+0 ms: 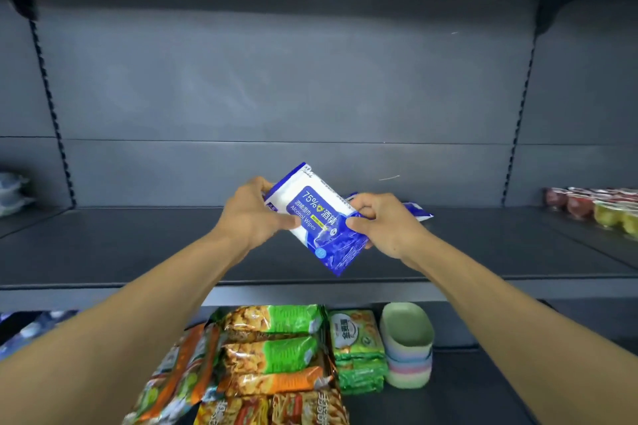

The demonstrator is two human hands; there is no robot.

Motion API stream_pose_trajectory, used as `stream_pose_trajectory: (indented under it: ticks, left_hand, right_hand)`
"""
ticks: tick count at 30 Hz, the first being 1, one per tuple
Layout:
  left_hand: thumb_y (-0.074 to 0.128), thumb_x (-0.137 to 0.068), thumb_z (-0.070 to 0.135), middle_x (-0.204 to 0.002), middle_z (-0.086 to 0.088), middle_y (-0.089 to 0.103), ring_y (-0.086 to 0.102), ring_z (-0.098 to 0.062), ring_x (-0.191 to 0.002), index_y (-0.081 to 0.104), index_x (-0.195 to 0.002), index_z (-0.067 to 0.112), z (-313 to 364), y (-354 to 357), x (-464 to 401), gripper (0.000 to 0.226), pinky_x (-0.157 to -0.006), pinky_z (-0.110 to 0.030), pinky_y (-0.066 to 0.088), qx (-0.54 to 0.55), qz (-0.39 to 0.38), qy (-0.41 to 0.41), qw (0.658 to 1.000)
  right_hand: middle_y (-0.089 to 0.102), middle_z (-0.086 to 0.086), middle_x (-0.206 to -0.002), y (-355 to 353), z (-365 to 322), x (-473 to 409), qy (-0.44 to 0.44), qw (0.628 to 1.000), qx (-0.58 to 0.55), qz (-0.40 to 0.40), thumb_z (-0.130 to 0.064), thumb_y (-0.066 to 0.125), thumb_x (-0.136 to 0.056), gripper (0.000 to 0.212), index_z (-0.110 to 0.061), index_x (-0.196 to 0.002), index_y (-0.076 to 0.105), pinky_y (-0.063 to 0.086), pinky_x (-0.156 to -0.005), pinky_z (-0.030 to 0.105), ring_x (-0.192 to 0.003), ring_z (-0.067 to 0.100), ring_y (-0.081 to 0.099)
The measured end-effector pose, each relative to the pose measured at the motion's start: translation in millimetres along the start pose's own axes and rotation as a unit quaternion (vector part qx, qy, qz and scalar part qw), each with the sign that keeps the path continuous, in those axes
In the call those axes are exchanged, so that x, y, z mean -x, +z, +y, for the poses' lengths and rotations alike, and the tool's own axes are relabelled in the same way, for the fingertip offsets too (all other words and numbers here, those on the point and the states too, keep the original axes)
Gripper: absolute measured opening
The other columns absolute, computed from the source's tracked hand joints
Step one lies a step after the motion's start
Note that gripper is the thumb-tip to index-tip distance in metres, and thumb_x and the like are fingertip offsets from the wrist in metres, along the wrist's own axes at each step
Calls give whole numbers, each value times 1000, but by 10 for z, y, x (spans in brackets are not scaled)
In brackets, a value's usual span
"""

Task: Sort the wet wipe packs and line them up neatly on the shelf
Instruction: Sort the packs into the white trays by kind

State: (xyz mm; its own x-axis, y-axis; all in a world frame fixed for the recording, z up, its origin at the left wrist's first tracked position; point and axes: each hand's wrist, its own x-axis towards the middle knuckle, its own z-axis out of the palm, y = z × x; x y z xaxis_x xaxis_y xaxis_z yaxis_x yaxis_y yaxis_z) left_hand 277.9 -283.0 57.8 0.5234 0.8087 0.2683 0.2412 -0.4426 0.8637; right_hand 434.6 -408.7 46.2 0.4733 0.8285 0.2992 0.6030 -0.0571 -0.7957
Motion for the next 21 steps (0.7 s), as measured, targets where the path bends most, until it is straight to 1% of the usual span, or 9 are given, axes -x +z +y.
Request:
stream_pose_trajectory:
  ticks: [3,6,8,10,11,14,16,19,21]
  left_hand:
    - [84,-65,20,-86,5,59,59,-22,-83,44,-116,29,-84,-21,11,65,-77,-32,49,-154,-31,73,985]
    - [83,-65,22,-94,2,55,57,-24,-81,40,-123,39,-143,-23,-47,74,-78,-41,53,-209,-49,117,970]
    - [81,-69,18,-94,6,60,60,-19,-80,52,-108,35,-174,-27,-118,51,-75,-35,54,-213,-82,127,965]
    - [78,-73,13,-84,5,67,62,-11,-68,60,-82,29,-203,-10,-191,25,-63,-23,50,-198,-140,115,963]
    - [76,-76,11,-78,4,68,60,-8,-61,61,-74,27,-216,12,-219,22,-58,-20,47,-187,-165,110,962]
    - [71,-82,9,-76,0,70,60,-9,-59,59,-71,24,-272,94,-329,22,-53,-15,44,-164,-178,90,966]
    - [69,-84,9,-82,-4,71,62,-12,-62,59,-74,21,-298,130,-393,18,-55,-19,45,-153,-167,77,971]
    - [68,-85,11,-84,-3,70,63,-14,-65,57,-77,21,-322,163,-502,17,-57,-22,46,-165,-144,66,974]
    - [68,-85,11,-81,0,70,63,-14,-67,57,-77,22,-324,192,-571,18,-58,-22,47,-182,-139,60,972]
  right_hand:
    - [70,7,-88,75,-12,-23,-28,996,85,-6,-3,56,-89,19,-19,-80,58,47,-64,25,-68,12,60]
    - [71,10,-96,211,2,-57,-44,991,128,-23,-4,59,-88,12,-16,-85,58,46,-73,25,-82,17,63]
    - [70,7,-99,261,35,-79,-43,990,134,-19,-7,60,-89,11,-18,-88,59,48,-77,26,-90,17,64]
    - [69,1,-97,251,83,-104,-39,992,119,-11,-9,60,-89,10,-19,-87,61,49,-76,25,-91,13,63]
    - [68,0,-93,227,110,-119,-31,995,96,-7,-9,59,-90,11,-19,-85,61,48,-72,22,-87,10,63]
    - [63,0,-75,71,211,-222,26,999,16,27,-10,51,-92,22,-20,-75,59,45,-57,19,-64,10,58]
    - [62,3,-76,-74,337,-360,56,996,31,62,-7,45,-91,23,-18,-75,58,45,-63,27,-65,15,57]
    - [62,8,-101,-254,552,-621,77,985,134,79,-5,41,-91,24,-15,-99,61,43,-75,30,-89,24,58]
    - [58,10,-116,-333,701,-810,88,975,195,67,-3,37,-92,34,-13,-118,56,41,-76,27,-95,25,53]
